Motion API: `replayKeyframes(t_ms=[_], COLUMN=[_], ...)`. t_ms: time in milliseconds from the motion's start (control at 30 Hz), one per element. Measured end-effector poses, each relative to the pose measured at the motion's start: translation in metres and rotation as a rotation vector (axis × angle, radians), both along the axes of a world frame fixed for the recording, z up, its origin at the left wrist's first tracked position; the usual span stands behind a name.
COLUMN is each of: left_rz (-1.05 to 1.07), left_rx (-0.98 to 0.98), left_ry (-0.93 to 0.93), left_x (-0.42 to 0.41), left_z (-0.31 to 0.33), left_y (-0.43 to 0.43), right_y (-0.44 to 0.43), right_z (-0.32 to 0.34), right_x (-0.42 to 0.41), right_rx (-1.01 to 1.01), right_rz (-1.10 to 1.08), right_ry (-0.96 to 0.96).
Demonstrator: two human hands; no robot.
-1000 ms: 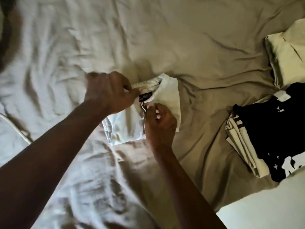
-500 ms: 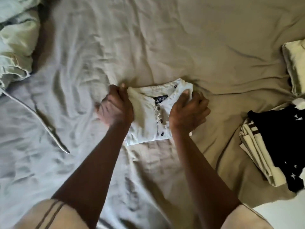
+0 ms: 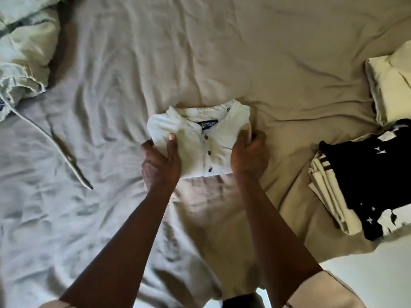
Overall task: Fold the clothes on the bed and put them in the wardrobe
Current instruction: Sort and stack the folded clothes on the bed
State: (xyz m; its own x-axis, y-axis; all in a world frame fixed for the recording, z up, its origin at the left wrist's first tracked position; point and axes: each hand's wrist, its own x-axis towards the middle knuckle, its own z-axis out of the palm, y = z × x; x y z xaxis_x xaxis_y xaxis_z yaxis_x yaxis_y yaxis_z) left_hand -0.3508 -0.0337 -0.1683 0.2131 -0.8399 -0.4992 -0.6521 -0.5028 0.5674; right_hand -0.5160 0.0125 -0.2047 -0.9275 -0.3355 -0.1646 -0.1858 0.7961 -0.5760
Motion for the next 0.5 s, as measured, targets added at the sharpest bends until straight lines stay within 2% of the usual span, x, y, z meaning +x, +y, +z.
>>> replayKeyframes(t_ms=[67,100,233,333,400,500], left_rz=[0.078,0.111,0.278,0.255,0.221,0.209], left_rx=[0.026,0.013,0.033,0.100,0.151,0.223], left_ry=[-0.002,0.053,0.376,0.642,0.841,1.022], left_x=[0.005,-0.005,-0.017,-0.050,-0.073,-0.138], left_z=[-0.005,-0.006,0.014,0.042,0.060,0.084], left_y=[-0.004,0.001,0.002,0.030,0.052,0.104], right_y=[-0.006,0.000,0.001,0.027,0.050,0.105], right_z=[0.000,0.004,0.013,0.041,0.064,0.108], right_x=[0.000,-0.014,-0.038,-0.077,-0.107,-0.188], right_rx=[0.066,0.076,-0.059,-0.196,-0.219,-0.304], right_rz=[0.053,0.045,0.022,-0.034,-0.009,0.099], right_ry=[-0.156,-0.220,-0.460,-0.597,-0.599,-0.348])
